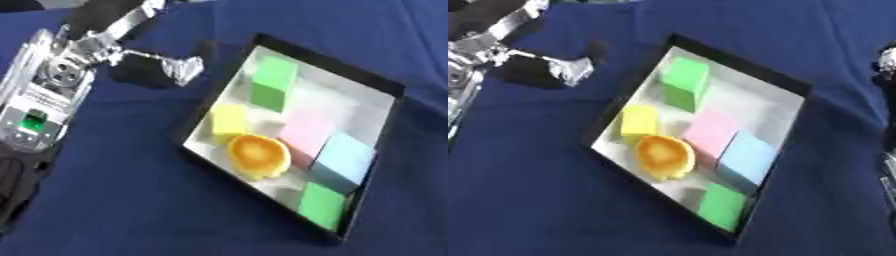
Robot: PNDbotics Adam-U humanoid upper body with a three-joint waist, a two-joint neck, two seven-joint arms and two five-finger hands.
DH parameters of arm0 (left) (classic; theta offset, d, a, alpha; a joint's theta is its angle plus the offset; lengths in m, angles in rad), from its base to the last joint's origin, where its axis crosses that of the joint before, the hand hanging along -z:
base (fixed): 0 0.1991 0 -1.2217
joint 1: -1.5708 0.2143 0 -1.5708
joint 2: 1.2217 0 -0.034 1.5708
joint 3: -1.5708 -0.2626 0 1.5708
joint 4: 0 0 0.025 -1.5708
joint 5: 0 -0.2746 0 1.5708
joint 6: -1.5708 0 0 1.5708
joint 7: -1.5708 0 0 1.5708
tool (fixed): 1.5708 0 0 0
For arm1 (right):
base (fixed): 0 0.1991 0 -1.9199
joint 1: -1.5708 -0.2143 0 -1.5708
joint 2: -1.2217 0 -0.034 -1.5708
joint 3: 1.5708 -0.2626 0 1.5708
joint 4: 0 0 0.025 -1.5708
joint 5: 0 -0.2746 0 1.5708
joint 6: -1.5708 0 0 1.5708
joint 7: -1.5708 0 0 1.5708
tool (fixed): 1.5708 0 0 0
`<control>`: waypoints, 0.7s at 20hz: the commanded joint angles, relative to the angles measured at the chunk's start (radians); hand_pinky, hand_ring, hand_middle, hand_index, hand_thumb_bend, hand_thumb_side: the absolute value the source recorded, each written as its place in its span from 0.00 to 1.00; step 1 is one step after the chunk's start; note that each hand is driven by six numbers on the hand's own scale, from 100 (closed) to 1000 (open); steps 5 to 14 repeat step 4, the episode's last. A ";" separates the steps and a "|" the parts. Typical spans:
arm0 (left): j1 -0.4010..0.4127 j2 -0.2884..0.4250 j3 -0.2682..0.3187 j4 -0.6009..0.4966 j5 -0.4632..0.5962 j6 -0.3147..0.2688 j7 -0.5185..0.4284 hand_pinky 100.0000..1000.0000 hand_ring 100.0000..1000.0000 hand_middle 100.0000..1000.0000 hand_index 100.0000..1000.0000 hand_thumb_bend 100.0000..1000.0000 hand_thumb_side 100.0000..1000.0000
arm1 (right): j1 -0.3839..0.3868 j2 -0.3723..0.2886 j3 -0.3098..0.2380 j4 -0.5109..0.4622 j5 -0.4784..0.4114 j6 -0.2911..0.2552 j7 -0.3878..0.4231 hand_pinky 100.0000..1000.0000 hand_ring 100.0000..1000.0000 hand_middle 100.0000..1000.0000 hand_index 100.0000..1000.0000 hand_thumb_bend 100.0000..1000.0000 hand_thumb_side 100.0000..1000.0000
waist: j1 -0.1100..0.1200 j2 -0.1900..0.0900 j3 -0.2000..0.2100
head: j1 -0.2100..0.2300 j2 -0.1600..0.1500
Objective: Pick up objects on the table and place them in the box.
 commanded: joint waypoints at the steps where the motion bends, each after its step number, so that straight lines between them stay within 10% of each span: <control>1: 0.045 0.033 0.093 -0.037 0.157 0.033 0.101 0.77 0.75 0.76 0.83 0.00 0.62 | -0.003 -0.029 -0.011 -0.021 0.000 -0.003 -0.002 0.78 0.74 0.68 0.78 0.00 0.45 | -0.019 -0.094 0.005 | -0.005 0.007; 14: 0.120 0.027 0.159 -0.040 0.276 0.040 0.185 0.78 0.74 0.75 0.82 0.00 0.65 | -0.002 -0.027 -0.011 -0.025 -0.001 -0.005 -0.001 0.78 0.74 0.69 0.78 0.00 0.44 | -0.022 -0.101 0.011 | -0.004 0.010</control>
